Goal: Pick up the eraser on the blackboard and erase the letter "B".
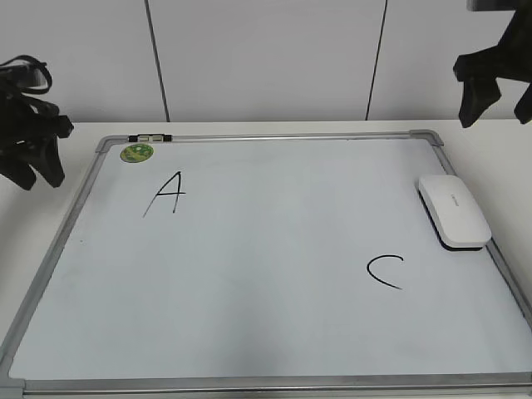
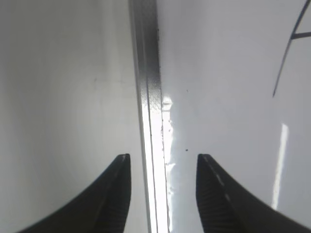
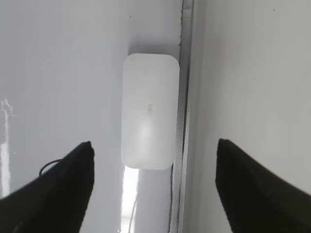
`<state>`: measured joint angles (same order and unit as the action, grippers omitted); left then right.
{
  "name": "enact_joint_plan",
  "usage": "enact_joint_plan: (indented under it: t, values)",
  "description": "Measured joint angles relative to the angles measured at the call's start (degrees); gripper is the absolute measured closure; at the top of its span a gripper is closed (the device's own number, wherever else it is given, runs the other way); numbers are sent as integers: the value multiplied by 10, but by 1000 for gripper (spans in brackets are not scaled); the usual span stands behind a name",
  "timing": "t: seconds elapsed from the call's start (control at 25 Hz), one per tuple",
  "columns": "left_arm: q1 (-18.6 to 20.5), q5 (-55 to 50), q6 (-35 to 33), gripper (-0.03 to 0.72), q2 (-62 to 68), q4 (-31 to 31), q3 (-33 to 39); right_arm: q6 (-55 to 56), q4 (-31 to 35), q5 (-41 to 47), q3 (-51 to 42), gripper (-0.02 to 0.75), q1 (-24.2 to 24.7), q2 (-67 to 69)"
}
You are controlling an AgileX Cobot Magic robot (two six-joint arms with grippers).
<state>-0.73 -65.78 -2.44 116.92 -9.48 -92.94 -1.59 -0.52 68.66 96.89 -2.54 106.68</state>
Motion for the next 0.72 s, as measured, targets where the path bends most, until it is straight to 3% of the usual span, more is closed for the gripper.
enact_joint_plan:
  t: [0.72]
  values:
    - [0, -53, 28, 366, -254, 0, -4, -28, 61, 29, 0, 144, 0, -200]
